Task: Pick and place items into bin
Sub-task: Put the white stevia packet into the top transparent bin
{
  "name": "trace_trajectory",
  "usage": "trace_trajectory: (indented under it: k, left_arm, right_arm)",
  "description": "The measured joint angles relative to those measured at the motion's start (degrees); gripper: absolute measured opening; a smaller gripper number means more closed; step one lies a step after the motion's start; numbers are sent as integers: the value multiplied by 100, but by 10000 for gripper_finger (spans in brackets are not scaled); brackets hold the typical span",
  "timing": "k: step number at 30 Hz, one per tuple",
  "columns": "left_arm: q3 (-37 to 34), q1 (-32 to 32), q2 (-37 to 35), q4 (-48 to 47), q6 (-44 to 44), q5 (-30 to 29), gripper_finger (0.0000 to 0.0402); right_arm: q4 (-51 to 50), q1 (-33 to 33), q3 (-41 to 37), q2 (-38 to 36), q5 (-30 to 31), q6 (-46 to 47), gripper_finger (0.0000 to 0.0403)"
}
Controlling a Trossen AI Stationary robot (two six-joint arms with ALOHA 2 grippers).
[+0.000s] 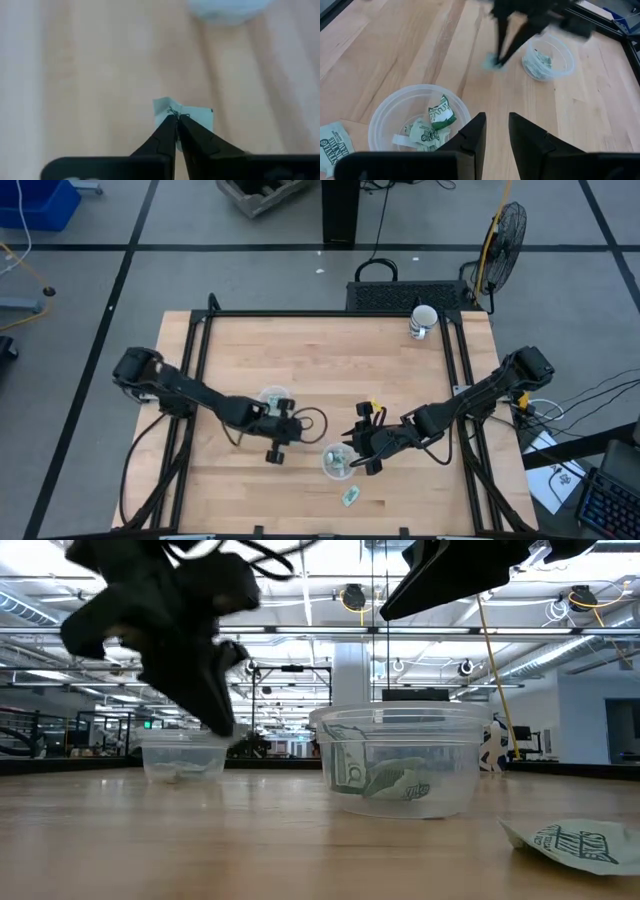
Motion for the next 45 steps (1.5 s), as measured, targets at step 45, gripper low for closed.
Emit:
trace_trajectory:
  k: [45]
  left_arm:
    - [-1565,1176,-1700,-440,-841,-531,57]
  right_arm:
    - [-86,10,-2,0,-25,132,75]
